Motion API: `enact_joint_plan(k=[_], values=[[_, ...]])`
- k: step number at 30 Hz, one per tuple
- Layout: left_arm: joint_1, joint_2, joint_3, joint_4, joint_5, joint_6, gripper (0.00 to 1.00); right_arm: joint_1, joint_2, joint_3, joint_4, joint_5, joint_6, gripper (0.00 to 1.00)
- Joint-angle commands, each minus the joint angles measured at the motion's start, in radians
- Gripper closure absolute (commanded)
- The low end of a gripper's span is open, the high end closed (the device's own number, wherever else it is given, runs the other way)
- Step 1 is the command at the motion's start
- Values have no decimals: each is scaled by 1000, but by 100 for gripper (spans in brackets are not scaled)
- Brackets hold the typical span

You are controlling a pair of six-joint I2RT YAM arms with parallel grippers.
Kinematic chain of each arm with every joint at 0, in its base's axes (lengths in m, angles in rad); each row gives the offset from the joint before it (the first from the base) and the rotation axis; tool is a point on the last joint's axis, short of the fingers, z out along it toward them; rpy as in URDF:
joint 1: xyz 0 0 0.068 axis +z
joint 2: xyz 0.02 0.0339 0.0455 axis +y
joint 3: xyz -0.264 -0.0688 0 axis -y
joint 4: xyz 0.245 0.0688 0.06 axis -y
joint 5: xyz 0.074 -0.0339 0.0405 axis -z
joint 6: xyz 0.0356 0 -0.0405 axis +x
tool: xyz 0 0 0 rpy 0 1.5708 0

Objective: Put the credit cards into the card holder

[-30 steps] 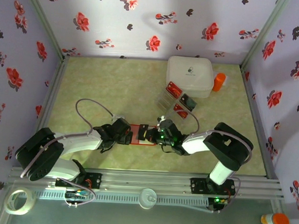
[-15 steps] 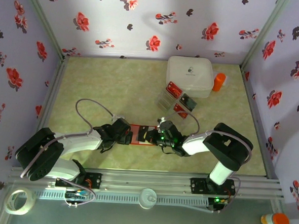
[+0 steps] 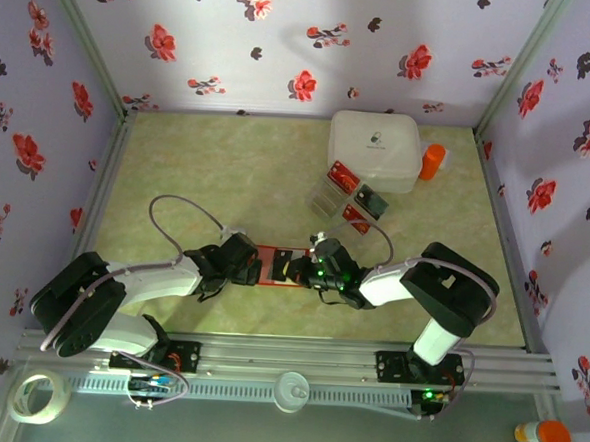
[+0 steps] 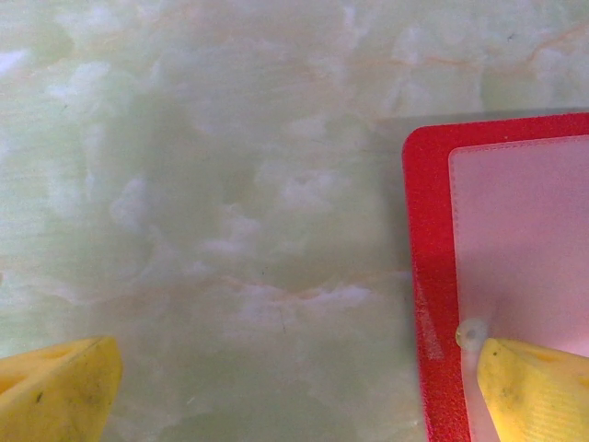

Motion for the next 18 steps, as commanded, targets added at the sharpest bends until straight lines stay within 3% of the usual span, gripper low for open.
enact_joint_plan(k=[1, 12, 18], values=[[3, 0, -17, 0, -26, -13, 0, 11, 36, -4, -97, -22, -1, 100], [3, -2, -17, 1, -26, -15, 0, 10, 73, 34, -145, -64, -18, 100], [3, -6, -17, -1, -26, -15, 0, -15, -49, 104, -393, -67, -145, 67]])
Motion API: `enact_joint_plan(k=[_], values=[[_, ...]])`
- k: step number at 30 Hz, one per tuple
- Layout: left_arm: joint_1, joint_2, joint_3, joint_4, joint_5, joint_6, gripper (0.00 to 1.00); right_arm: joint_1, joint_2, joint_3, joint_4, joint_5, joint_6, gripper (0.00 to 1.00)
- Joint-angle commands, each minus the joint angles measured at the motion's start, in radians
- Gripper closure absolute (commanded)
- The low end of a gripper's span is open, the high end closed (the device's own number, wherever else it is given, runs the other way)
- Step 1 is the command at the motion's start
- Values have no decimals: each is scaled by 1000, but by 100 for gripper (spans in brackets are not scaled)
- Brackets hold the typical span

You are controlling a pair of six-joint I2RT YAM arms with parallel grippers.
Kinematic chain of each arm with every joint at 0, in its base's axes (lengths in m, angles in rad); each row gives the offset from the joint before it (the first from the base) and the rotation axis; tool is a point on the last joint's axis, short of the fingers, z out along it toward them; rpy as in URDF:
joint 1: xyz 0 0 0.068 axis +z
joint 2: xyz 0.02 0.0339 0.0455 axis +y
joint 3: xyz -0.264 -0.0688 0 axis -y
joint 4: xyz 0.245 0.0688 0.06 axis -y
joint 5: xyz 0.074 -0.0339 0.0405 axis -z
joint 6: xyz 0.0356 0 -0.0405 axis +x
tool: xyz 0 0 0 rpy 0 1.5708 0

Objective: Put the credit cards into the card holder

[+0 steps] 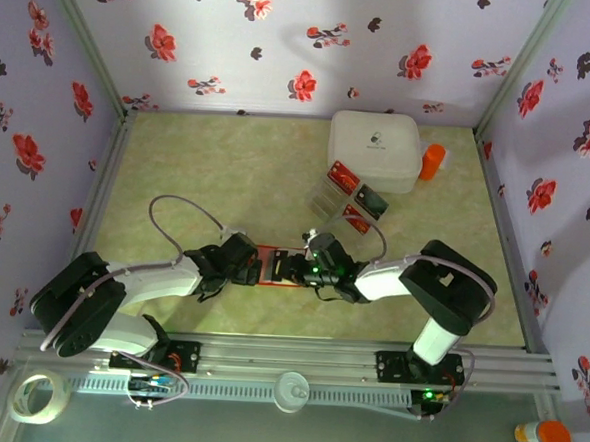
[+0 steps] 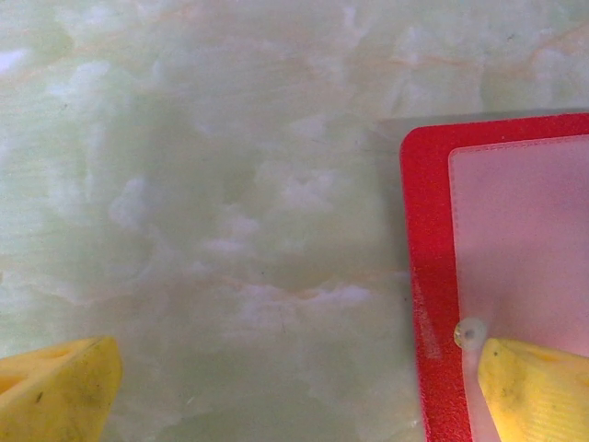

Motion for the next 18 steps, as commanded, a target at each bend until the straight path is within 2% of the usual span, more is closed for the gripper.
enact_joint_plan(k=[1, 5, 7, 13, 18], values=[[3, -7, -17, -1, -26, -14, 0, -17, -73, 40, -331, 12, -125, 64], [3, -9, -20, 2, -26, -13, 0, -31, -155, 135, -540, 50, -231, 62], [3, -8, -20, 3, -27, -14, 0, -32, -154, 185, -612, 62, -271, 65], [3, -9, -24, 12, -26, -13, 0, -29, -82, 267, -635, 61, -293, 87], [3, -9, -25, 14, -26, -12, 0, -24, -9, 313, -632, 80, -297, 91]])
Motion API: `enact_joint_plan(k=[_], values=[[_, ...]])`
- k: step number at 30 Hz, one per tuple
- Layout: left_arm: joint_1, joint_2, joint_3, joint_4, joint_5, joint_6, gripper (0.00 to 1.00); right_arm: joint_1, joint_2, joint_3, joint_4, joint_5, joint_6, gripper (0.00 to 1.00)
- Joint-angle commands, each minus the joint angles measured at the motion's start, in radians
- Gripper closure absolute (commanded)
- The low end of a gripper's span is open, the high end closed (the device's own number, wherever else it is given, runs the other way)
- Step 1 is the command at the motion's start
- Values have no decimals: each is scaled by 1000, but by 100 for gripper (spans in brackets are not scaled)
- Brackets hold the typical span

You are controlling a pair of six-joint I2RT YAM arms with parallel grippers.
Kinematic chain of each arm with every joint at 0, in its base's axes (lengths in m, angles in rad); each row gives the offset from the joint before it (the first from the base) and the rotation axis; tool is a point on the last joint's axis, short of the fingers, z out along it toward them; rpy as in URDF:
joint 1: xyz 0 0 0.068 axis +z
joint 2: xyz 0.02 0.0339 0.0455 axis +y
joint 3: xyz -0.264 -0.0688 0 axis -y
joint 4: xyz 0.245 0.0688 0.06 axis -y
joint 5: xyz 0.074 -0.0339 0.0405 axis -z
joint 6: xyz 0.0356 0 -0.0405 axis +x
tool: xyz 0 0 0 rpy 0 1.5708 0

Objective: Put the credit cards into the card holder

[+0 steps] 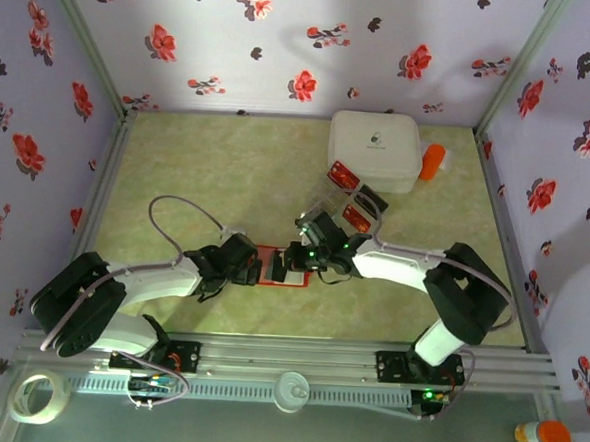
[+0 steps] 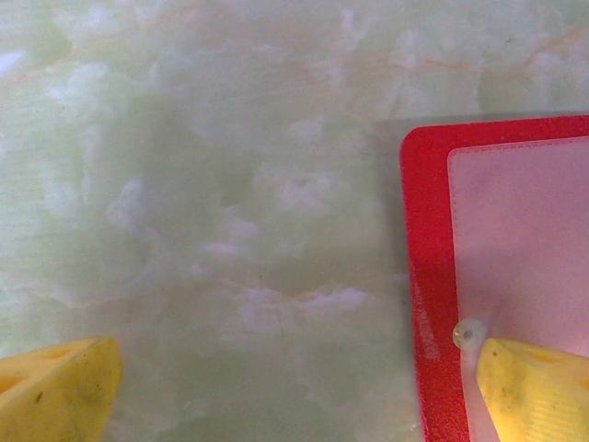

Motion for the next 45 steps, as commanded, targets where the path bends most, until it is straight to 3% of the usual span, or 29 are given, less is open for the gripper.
enact_joint_plan(k=[1, 16, 28, 45], values=[[3, -9, -17, -2, -26, -11, 0, 6, 56, 35, -47, 28, -29, 91], [3, -18, -10, -8, -25, -13, 0, 56, 241, 170, -62, 14, -32, 96], [12, -141, -12, -80, -41, -40, 0, 56, 120, 130, -76, 57, -22, 96], [20, -75, -70, -37, -50, -75, 0, 58, 168, 132, -49, 53, -7, 98]])
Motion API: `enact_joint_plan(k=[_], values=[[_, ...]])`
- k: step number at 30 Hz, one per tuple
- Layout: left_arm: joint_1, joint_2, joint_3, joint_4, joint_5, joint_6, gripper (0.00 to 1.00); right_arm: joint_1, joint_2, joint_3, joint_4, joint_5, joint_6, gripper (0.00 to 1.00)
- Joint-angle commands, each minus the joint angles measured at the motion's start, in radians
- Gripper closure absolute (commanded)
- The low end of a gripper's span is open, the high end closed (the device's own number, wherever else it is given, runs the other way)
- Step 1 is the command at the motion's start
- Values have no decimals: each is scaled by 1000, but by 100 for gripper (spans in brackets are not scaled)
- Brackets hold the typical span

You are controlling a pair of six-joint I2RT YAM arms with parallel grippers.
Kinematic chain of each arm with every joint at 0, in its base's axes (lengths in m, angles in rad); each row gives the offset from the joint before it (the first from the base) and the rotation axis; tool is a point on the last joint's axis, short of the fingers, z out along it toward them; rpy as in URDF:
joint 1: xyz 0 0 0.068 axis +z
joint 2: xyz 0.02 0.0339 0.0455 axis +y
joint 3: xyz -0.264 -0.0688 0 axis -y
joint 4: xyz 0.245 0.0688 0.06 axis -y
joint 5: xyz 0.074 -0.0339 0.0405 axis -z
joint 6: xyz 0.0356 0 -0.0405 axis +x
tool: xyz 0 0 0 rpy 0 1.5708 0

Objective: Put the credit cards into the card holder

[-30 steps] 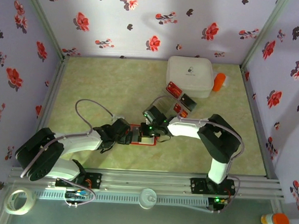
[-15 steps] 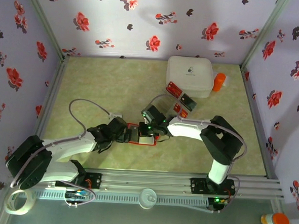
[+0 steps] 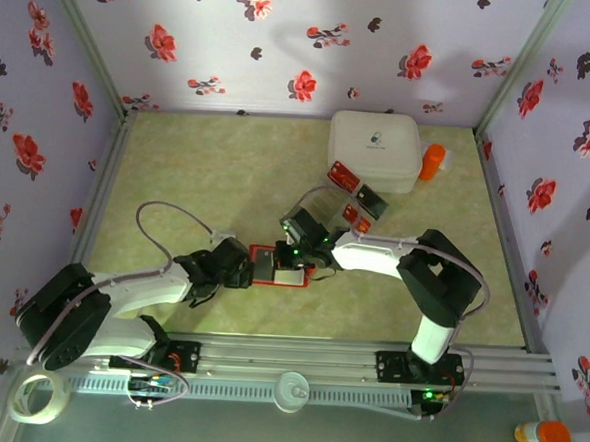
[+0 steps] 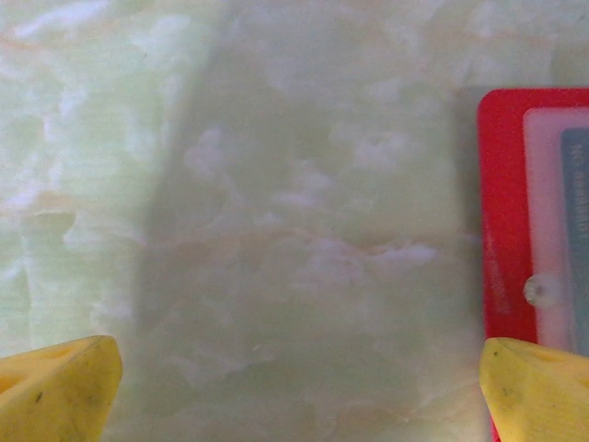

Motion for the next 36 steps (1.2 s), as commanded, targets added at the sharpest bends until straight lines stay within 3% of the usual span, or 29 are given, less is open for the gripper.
enact_joint_plan(k=[1, 21, 36], values=[[8, 21, -10, 12, -33, -22, 0, 10, 26, 0, -2, 12, 9, 98], [8, 31, -12, 25, -31, -23, 0, 35, 117, 61, -22, -3, 9, 100], [12, -86, 12, -71, -72, -57, 0, 25, -8, 47, -84, 57, -19, 96]])
